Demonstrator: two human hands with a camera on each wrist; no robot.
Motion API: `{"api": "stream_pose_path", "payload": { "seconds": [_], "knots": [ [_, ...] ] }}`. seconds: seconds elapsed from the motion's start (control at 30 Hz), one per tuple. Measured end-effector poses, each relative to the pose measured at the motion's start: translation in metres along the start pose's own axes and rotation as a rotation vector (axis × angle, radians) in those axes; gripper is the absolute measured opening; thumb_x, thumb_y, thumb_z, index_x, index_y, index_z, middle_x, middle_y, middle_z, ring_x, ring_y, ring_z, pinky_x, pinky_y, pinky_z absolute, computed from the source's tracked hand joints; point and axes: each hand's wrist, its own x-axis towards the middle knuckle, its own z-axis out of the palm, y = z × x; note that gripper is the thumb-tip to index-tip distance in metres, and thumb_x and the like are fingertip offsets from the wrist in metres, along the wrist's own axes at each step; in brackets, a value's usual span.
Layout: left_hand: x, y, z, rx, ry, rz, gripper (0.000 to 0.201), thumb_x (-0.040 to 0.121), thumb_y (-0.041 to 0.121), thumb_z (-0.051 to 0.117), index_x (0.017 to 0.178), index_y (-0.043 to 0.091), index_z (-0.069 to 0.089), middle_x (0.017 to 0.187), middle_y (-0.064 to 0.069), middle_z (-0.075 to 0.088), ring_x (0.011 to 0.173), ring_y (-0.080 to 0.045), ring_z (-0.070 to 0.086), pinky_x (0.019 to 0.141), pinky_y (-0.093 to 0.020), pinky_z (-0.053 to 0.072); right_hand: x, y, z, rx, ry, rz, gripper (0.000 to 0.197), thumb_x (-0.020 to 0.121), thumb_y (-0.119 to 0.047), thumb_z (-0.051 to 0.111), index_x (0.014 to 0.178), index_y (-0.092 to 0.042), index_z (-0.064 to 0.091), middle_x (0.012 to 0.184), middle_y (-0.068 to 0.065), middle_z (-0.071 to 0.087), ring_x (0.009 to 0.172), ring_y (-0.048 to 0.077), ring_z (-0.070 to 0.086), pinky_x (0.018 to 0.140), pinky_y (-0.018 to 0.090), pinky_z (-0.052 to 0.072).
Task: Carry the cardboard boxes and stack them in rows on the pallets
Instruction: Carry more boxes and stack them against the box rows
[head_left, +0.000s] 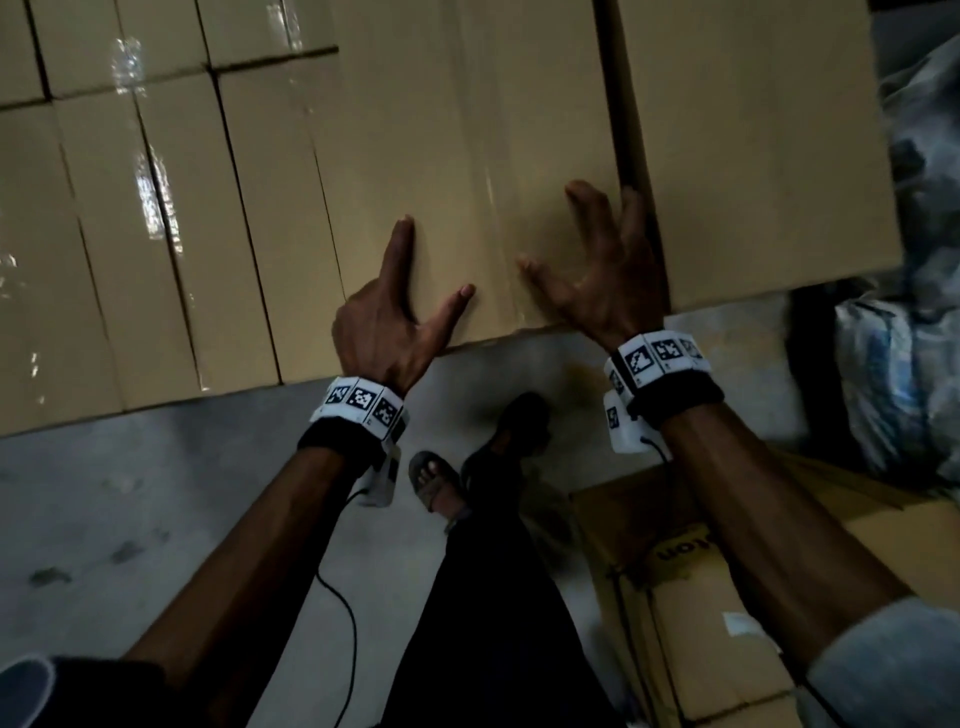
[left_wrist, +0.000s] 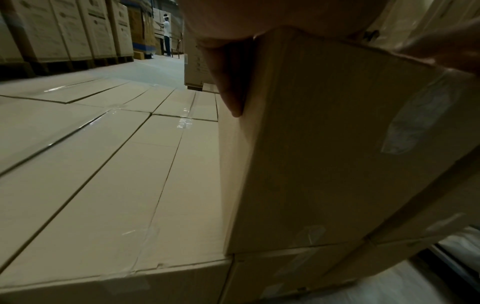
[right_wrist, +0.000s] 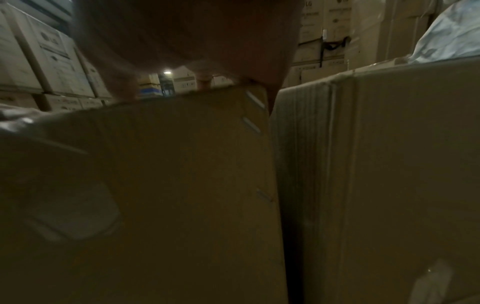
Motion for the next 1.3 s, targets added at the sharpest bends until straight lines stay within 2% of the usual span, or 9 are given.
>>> {"api": "stream_pose_path", "payload": {
  "seconds": [0.13, 0.3, 0.47, 0.53, 0.63, 0.8, 0.93, 1.07, 1.3],
  "knots": [
    [-0.003, -0.001, -0.006, 0.065, -0.069, 0.041, 0.103, 0.079, 0.092, 0.046, 0.161, 0.043, 0.009, 0.115, -0.004, 0.074, 0.081, -0.031, 0.070, 0.070, -0.037, 0.056, -0.006, 0.004, -0.004, -0.028, 0.036, -0.048, 0.071, 0.084, -0.065, 0.064, 0.142, -0.025, 0.054, 0.162, 0.014, 0.031, 0.147, 0.033, 0.036, 0.112, 0.042, 0.043],
    [-0.011, -0.010, -0.016, 0.108, -0.174, 0.108, 0.121, 0.065, 0.097, 0.055, 0.160, 0.048, 0.000, 0.122, -0.006, 0.069, 0.099, -0.037, 0.068, 0.073, -0.041, 0.051, -0.028, 0.024, -0.034, -0.044, 0.103, -0.214, 0.063, 0.089, -0.055, 0.067, 0.140, -0.018, 0.058, 0.159, 0.013, 0.039, 0.145, 0.029, 0.039, 0.114, 0.034, 0.040],
    [-0.016, -0.021, -0.015, 0.075, -0.242, 0.169, 0.126, 0.063, 0.088, 0.068, 0.160, 0.048, -0.001, 0.145, -0.003, 0.056, 0.119, -0.037, 0.061, 0.083, -0.047, 0.055, -0.039, 0.073, -0.069, -0.311, -0.064, -0.232, 0.103, 0.076, -0.078, 0.067, 0.160, -0.033, 0.028, 0.170, 0.007, 0.019, 0.157, 0.032, 0.016, 0.123, 0.055, 0.021],
    [-0.016, -0.023, -0.013, 0.039, -0.240, 0.176, 0.123, 0.065, 0.085, 0.069, 0.160, 0.049, -0.001, 0.150, -0.004, 0.053, 0.123, -0.038, 0.060, 0.090, -0.050, 0.056, -0.038, 0.088, -0.076, -0.401, -0.154, -0.211, 0.116, 0.071, -0.072, 0.077, 0.163, -0.038, 0.014, 0.172, 0.002, 0.009, 0.158, 0.030, 0.007, 0.123, 0.060, 0.016],
    [-0.016, -0.024, -0.008, 0.003, -0.233, 0.187, 0.119, 0.069, 0.083, 0.069, 0.160, 0.050, 0.000, 0.155, -0.005, 0.049, 0.128, -0.039, 0.057, 0.097, -0.052, 0.054, -0.032, 0.101, -0.076, -0.503, -0.225, -0.242, 0.119, 0.074, -0.053, 0.085, 0.163, -0.038, 0.008, 0.173, 0.000, 0.005, 0.158, 0.032, 0.007, 0.122, 0.063, 0.016],
    [-0.016, -0.025, -0.004, -0.058, -0.189, 0.226, 0.112, 0.076, 0.069, 0.075, 0.162, 0.041, 0.009, 0.157, 0.000, 0.047, 0.126, -0.036, 0.060, 0.099, -0.045, 0.054, -0.014, 0.100, -0.066, -0.599, -0.236, -0.338, 0.098, 0.079, -0.029, 0.085, 0.159, -0.028, 0.028, 0.172, 0.002, 0.009, 0.157, 0.036, 0.012, 0.120, 0.062, 0.019],
    [-0.017, -0.026, -0.006, -0.081, -0.182, 0.245, 0.110, 0.078, 0.065, 0.076, 0.163, 0.036, 0.012, 0.162, 0.005, 0.038, 0.131, -0.032, 0.057, 0.104, -0.042, 0.052, -0.012, 0.092, -0.058, -0.581, -0.218, -0.367, 0.076, 0.076, -0.021, 0.086, 0.144, -0.016, 0.052, 0.172, 0.007, 0.009, 0.157, 0.038, 0.012, 0.118, 0.064, 0.021],
    [-0.019, -0.026, -0.005, -0.101, -0.155, 0.256, 0.109, 0.079, 0.065, 0.076, 0.164, 0.030, 0.017, 0.163, 0.005, 0.036, 0.134, -0.029, 0.055, 0.108, -0.037, 0.048, -0.014, 0.086, -0.053, -0.543, -0.266, -0.372, 0.094, 0.075, -0.021, 0.084, 0.157, -0.019, 0.035, 0.173, 0.000, 0.003, 0.157, 0.033, 0.009, 0.121, 0.062, 0.019],
    [-0.026, -0.025, -0.001, -0.153, -0.144, 0.293, 0.105, 0.080, 0.064, 0.076, 0.163, 0.027, 0.023, 0.162, 0.006, 0.038, 0.140, -0.020, 0.049, 0.113, -0.026, 0.039, -0.014, 0.088, -0.061, -0.498, -0.258, -0.371, 0.092, 0.072, -0.021, 0.086, 0.152, -0.012, 0.040, 0.173, 0.001, 0.000, 0.156, 0.031, 0.018, 0.120, 0.056, 0.028]
  ]
}}
